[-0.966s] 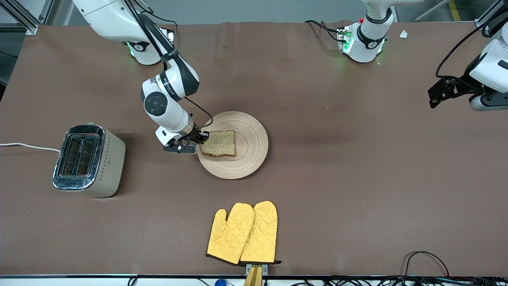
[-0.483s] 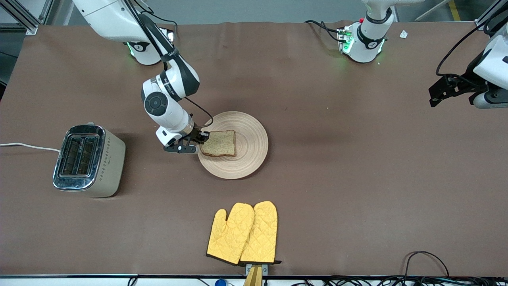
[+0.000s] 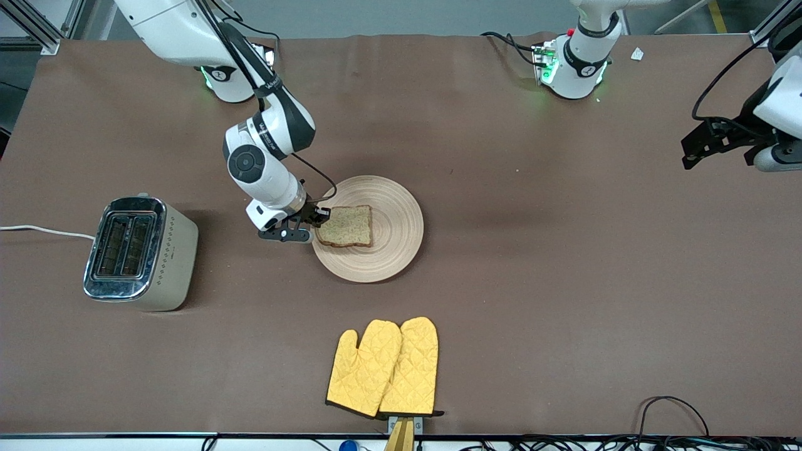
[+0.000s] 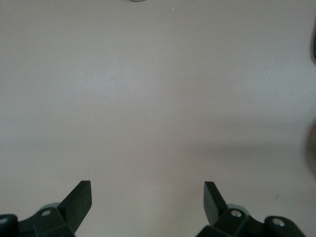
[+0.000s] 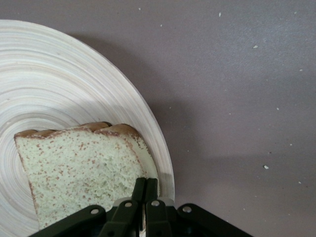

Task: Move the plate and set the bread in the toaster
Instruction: 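Close the right gripper on the edge of the bread slice, then lift the bread with the right gripper and carry it to the toaster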

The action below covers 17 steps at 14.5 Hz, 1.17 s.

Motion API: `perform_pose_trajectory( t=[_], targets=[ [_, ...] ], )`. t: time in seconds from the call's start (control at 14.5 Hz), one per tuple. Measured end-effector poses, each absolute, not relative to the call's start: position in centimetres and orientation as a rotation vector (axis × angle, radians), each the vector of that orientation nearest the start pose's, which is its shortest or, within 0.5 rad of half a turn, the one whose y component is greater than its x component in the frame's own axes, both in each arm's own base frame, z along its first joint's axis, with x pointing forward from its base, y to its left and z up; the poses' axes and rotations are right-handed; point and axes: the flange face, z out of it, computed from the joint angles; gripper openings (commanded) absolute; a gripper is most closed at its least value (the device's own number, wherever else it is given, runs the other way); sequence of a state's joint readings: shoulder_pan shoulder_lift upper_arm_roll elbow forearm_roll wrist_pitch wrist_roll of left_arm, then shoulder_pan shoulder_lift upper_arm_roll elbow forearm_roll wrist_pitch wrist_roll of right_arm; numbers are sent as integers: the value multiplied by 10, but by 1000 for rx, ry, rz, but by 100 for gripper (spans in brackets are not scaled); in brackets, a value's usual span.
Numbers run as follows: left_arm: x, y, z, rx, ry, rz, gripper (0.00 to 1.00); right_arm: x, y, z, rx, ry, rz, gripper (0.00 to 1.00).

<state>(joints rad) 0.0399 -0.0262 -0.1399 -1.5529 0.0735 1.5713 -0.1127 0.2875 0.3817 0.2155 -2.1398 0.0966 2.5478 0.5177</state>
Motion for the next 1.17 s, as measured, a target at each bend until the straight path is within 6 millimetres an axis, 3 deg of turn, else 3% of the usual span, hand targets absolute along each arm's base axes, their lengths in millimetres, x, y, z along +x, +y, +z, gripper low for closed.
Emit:
perform_pose_trajectory(
  t=[0.21, 0.34, 0.69, 0.9, 1.17],
  targets=[
    [545, -41, 651, -3068, -4, -88, 100, 509, 279, 236, -3008, 197, 86, 0],
    [546, -40, 650, -3068, 2, -87, 100, 517, 284, 252, -3032, 200, 186, 0],
    [546, -38, 654, -3068, 0, -105, 100, 546, 289, 333, -3187, 145, 285, 0],
    [547, -35, 659, -3068, -7, -121, 100, 562, 278, 387, -3370, 154, 257, 0],
    [548, -35, 657, -3069, -7, -116, 100, 568, 248, 430, -3659, 157, 190, 0]
  ],
)
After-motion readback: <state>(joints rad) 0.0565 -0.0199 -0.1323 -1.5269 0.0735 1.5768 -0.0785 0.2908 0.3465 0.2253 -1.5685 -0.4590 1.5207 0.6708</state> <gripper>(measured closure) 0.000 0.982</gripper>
